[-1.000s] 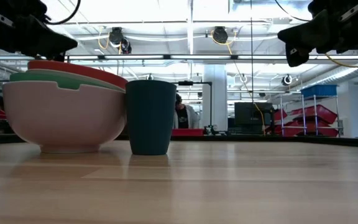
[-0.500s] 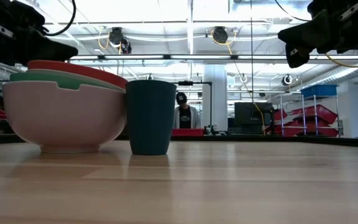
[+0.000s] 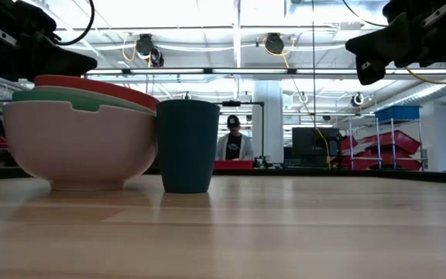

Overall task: Nest bowls inside each other
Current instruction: Return to Home Position

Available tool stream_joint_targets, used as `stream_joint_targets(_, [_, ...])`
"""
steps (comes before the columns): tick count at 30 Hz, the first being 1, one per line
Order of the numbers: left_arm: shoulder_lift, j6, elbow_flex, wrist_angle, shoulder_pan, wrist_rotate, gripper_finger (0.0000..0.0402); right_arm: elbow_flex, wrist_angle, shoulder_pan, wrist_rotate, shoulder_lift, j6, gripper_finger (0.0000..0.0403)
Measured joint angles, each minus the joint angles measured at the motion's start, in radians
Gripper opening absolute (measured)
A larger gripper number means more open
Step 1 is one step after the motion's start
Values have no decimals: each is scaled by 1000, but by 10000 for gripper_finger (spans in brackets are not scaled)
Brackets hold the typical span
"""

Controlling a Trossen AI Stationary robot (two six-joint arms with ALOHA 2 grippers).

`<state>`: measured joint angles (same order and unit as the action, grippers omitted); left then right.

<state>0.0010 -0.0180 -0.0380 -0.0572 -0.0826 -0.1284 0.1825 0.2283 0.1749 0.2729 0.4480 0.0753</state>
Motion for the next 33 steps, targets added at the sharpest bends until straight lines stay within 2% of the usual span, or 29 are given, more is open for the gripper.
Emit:
stream_joint_targets(15, [0, -3, 0, 0, 0, 2, 0, -4, -72, 0, -13, 28, -9, 0])
stream_joint_targets(22, [0, -2, -1, -1, 0, 13, 0, -77, 60, 0, -16, 28, 22, 0])
stream_joint_targets(33, [0, -21, -1, -2, 0, 14, 0, -125, 56, -14, -15, 8, 44, 0])
